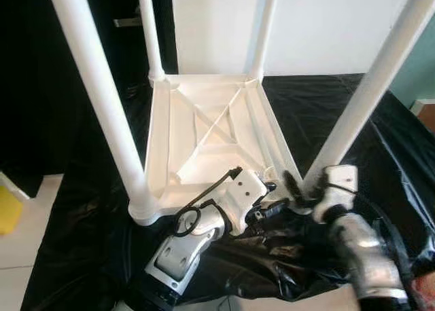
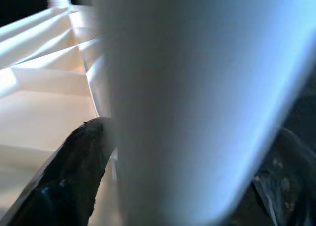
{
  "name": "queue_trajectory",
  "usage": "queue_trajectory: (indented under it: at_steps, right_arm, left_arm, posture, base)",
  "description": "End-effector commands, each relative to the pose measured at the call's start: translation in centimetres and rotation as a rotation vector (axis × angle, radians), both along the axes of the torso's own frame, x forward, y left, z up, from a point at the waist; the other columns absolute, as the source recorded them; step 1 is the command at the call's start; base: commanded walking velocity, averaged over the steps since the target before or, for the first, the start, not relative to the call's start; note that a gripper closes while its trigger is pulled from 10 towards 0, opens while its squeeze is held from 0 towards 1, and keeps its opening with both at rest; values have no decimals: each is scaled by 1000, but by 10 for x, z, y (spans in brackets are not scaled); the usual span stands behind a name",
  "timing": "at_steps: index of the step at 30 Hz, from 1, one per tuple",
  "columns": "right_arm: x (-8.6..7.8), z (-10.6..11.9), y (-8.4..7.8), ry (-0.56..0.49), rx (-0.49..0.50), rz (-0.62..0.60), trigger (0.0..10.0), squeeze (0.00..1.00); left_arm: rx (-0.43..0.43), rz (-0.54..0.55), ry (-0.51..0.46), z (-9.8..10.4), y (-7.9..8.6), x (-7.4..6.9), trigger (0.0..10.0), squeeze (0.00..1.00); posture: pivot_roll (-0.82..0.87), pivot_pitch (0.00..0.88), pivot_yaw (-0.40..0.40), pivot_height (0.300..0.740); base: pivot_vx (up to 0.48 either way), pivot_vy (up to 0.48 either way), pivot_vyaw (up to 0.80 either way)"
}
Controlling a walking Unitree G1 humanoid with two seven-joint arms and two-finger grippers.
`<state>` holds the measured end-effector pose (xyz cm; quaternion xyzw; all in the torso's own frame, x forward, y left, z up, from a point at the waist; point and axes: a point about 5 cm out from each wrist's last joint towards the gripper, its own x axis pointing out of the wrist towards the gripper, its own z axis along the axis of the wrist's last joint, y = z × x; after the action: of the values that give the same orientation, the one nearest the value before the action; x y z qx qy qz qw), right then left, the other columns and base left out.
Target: Building children table
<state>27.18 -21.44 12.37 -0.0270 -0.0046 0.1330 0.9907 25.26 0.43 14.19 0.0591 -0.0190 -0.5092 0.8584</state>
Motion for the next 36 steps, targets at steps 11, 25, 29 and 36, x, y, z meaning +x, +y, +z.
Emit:
queue_trajectory:
  at_steps: [11,25,29,36]
  right_arm:
    - [19,0,-11,124,-145,364,10000,0]
    - [28,-7,-19,171,-201,451,0,0]
    - [28,-9,-20,176,-204,450,0,0]
    - [22,-16,-24,186,-195,428,10000,0]
  left_arm:
    - [16,-19,-8,0,-2,1,10000,0]
    - [13,-5,-13,2,-1,2,10000,0]
    - [13,-2,-14,2,0,3,10000,0]
    - [12,-6,-14,2,-1,3,10000,0]
  posture:
    - [-33,0,-61,740]
    - [-20,0,-66,740]
    - [-22,0,-65,740]
    - [-31,0,-58,740]
  base:
    - [0,0,0]
    - [0,0,0]
    - [0,0,0]
    - [0,0,0]
